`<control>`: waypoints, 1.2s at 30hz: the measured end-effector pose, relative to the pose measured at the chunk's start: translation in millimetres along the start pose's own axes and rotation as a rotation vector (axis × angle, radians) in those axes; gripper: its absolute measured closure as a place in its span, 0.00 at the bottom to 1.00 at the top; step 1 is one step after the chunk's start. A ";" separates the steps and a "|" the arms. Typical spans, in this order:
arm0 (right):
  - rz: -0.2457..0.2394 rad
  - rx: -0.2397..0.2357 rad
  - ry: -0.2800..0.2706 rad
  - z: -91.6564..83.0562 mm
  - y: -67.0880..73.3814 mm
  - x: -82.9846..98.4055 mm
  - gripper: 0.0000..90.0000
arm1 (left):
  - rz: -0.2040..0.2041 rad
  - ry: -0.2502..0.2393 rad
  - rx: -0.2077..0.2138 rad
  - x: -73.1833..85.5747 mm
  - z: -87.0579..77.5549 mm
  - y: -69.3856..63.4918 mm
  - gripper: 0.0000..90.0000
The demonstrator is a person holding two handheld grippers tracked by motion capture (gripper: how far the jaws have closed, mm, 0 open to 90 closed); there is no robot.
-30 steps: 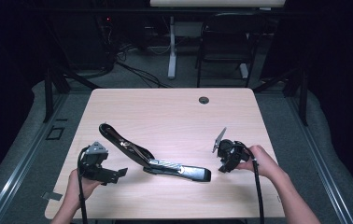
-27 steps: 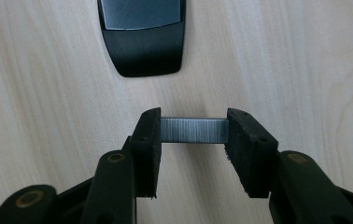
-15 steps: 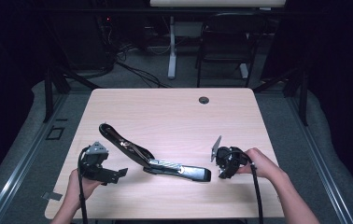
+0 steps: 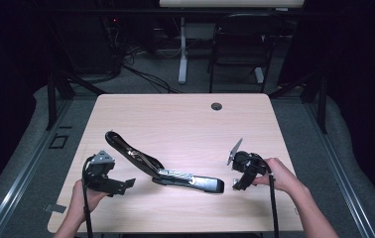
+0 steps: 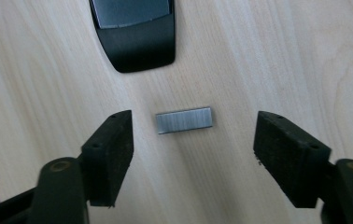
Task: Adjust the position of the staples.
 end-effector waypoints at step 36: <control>0.488 0.049 -0.167 -18.3 2.4 16.1 0.16 | 0.004 0.009 0.000 0.5 2.6 0.7 0.00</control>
Point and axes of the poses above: each handheld gripper's, and its own axes: z roughly forward along the jaws, x roughly out of its underside, y roughly to its left, the point moved 5 cm from there along z, roughly forward along the jaws, and after that the axes turned 2 degrees about z, right-handed, at the moved point
